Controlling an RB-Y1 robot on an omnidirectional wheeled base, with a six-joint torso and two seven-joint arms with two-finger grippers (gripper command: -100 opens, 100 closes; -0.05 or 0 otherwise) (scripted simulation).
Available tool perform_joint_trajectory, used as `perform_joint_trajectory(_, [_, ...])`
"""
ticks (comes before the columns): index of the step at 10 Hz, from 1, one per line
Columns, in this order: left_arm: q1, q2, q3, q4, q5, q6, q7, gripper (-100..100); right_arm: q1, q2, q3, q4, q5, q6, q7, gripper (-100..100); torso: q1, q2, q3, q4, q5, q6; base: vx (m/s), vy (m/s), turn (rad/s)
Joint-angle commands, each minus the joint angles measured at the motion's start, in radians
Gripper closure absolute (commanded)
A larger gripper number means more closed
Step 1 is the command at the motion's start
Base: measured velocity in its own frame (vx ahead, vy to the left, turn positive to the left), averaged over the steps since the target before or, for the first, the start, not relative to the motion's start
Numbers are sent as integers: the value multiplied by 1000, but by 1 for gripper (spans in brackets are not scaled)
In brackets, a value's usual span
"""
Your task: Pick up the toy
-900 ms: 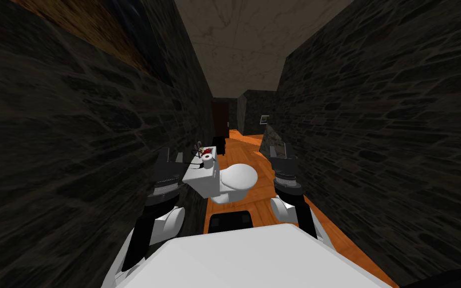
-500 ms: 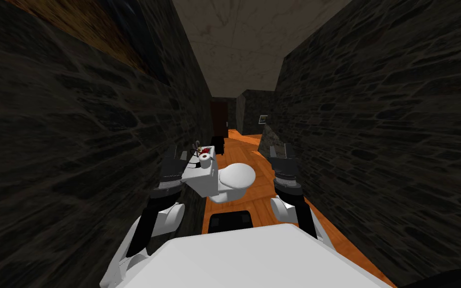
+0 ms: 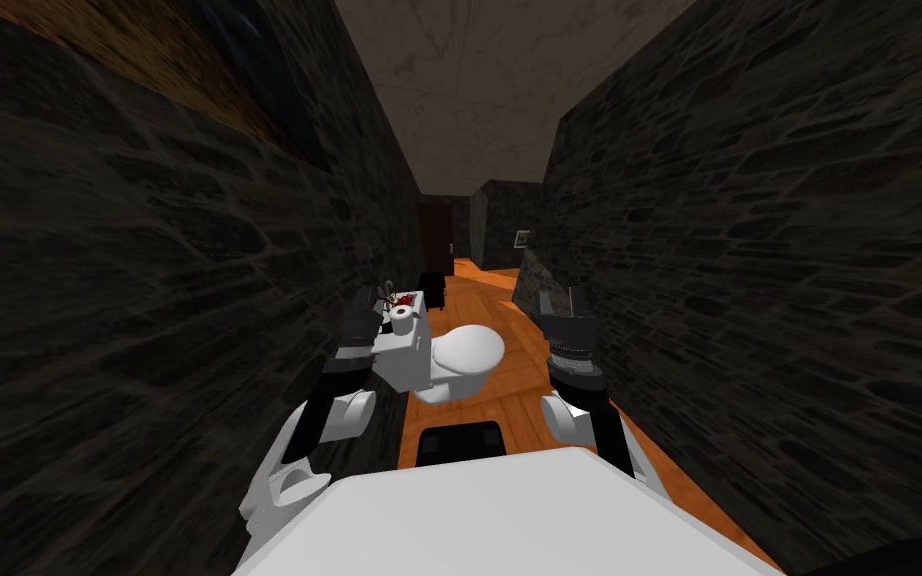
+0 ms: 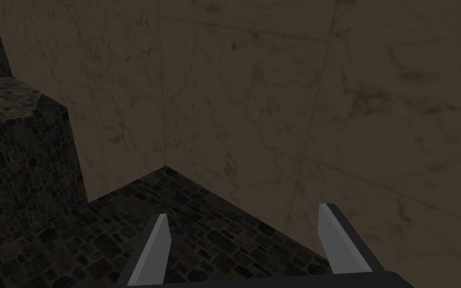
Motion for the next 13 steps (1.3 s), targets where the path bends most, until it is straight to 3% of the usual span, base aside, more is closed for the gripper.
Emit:
perform_joint_trajectory(1, [-50,8,8,30,1,50,-2,-100,0,0,0,0,0,0,0,0,0,0,0,0,0,0,-21,-57,-17])
perform_joint_trajectory(4, [-130,15,18,91,3,132,-5,-100,0,0,0,0,0,0,0,0,0,-1,0,0,0,0,-21,-72,-13])
perform_joint_trajectory(5, [-134,15,18,91,3,137,-5,-100,0,0,0,0,0,0,0,0,0,-1,-1,0,0,0,-11,-55,-5])
perform_joint_trajectory(6, [-174,18,23,127,5,177,-6,-100,0,0,0,0,0,0,0,0,1,-1,-1,0,0,0,-15,-70,-10])
perform_joint_trajectory(7, [-180,18,23,127,5,183,-6,-100,0,0,0,0,0,0,0,0,1,-1,-1,0,0,0,-13,-53,0])
perform_joint_trajectory(8, [-215,20,30,165,8,218,-6,-100,0,0,0,0,0,0,0,0,1,-1,-1,0,0,0,-22,-59,-6])
perform_joint_trajectory(9, [-227,20,30,165,8,230,-6,-100,0,0,0,0,0,0,0,0,1,-1,-1,0,0,0,-12,-52,-1])
perform_joint_trajectory(12, [-318,24,44,252,14,318,-3,-100,0,0,0,0,0,0,0,0,1,-2,-1,-1,0,0,-4,-61,4])
perform_joint_trajectory(13, [-327,24,44,252,14,332,-3,-100,0,0,0,0,0,0,0,0,1,-2,-1,0,0,0,-4,-52,3])
